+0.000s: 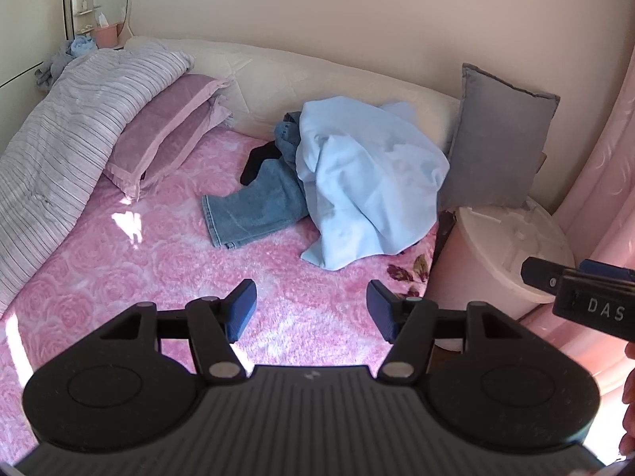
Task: Fold clothes
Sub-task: 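Move both grippers toward the light-blue sweatshirt on the bed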
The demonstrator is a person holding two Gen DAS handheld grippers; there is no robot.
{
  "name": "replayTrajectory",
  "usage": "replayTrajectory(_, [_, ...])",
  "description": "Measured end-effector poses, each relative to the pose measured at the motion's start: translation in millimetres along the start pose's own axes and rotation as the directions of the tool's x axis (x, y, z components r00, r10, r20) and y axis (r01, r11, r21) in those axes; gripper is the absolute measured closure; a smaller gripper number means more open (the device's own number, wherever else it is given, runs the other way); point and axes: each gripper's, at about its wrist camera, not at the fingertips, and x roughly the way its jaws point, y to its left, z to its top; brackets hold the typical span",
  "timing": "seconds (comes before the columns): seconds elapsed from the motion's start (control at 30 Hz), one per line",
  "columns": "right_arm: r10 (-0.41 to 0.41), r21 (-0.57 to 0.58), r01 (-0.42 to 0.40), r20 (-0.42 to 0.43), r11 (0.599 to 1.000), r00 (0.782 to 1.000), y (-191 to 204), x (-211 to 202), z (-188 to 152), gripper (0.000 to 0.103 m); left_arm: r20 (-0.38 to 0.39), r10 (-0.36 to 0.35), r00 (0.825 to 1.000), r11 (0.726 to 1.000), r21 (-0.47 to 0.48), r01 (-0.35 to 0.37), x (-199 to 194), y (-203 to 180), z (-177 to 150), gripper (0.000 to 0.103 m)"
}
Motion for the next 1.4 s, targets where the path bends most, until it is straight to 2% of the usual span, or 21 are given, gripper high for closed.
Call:
replayTrajectory(0.63, [0.02,-0.048,-0.022,-0.043,0.999,0.999,-12.6,57.4,26.7,0.024,0.019,0.059,0.998,0.998,-0.029,-0.059,45.9,-9.5,23.6,0.046])
replayTrajectory(1.03, [0.044,-0.049,-0.046,-0.048,0.998,0.998,-38.1,95.5,53.7,0.024,-0.03,0.037,0.999,0.999,-0.028,-0.038,92.4,-34.2,49.7,0.045])
replayTrajectory(1.23, [0.082,-0.035,-0.084,-0.078,0.996,0.994,-51.2,119.9,66.1,0.024,-0.036,0.029,0.999,0.999,0.017,-0.028,117.6,-49.6,62.2,0.045])
replayTrajectory(1.4, [0.097,-0.001,-0.098,-0.121,0.995,0.988,-69.1,147.3,76.1,0.024,-0.071,0.018,0.997,1.0,0.004,-0.018,144.9,-56.0,73.3,0.045])
